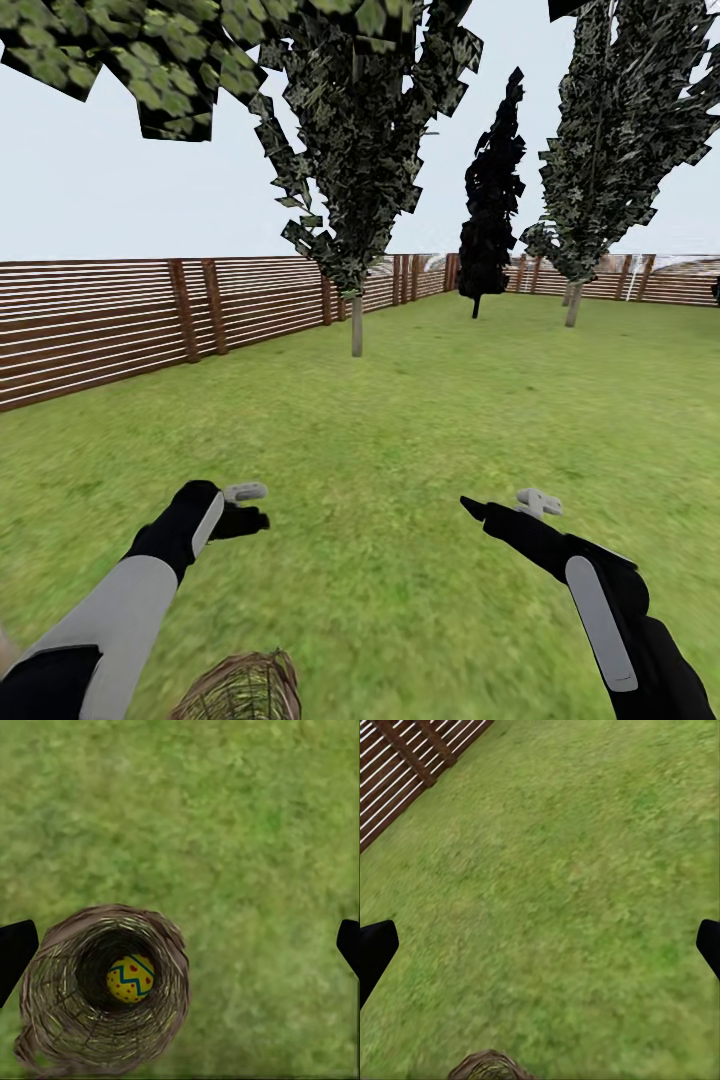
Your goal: Take the three Easter eggs out of the wicker basket on the lawn in the garden, then place them on the lawn next to a single tree (choose any tree) so that all three eggs are next to the same tree and none are left in the basket.
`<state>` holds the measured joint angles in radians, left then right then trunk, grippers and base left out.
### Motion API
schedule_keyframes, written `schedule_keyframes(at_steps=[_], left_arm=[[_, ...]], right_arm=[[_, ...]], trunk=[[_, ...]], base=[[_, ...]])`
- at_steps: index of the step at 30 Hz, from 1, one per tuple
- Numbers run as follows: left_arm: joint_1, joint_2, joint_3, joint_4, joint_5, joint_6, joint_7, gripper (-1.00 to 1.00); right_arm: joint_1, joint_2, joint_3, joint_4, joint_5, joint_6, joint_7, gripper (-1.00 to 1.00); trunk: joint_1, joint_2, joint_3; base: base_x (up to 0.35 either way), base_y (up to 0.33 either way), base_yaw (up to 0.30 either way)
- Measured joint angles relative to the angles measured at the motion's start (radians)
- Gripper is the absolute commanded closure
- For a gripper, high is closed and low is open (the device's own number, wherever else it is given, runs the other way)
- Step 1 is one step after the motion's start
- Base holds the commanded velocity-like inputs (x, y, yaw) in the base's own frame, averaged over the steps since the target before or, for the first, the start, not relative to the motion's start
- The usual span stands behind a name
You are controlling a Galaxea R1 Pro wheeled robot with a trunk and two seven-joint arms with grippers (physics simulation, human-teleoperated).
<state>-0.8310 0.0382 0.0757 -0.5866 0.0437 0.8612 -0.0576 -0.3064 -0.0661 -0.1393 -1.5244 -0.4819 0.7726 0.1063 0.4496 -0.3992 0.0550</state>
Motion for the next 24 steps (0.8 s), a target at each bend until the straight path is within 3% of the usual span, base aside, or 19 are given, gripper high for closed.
schedule_keyframes(at_steps=[6, 13, 17, 24], left_arm=[[-0.024, 0.004, 0.004, 0.002, -0.001, 0.140, 0.011, -1.00], [-0.040, 0.001, 0.009, 0.058, 0.004, 0.174, 0.037, -1.00], [-0.043, 0.002, 0.010, 0.095, 0.005, 0.155, 0.040, -1.00], [-0.043, 0.002, 0.006, 0.251, 0.005, 0.008, 0.040, -1.00]], right_arm=[[0.000, 0.000, 0.004, -0.004, 0.001, 0.000, 0.001, -1.00], [0.002, 0.000, 0.034, -0.050, 0.001, 0.001, 0.001, -1.00], [0.003, -0.002, 0.045, -0.059, 0.003, 0.001, 0.002, -1.00], [0.004, -0.003, 0.044, -0.063, 0.002, 0.002, 0.002, -1.00]], trunk=[[0.000, 0.000, 0.000], [0.000, 0.000, 0.000], [0.000, 0.000, 0.000], [0.000, 0.000, 0.000]], base=[[0.003, -0.002, 0.000], [0.000, 0.000, 0.000], [0.000, 0.000, 0.000], [0.000, 0.000, 0.000]])
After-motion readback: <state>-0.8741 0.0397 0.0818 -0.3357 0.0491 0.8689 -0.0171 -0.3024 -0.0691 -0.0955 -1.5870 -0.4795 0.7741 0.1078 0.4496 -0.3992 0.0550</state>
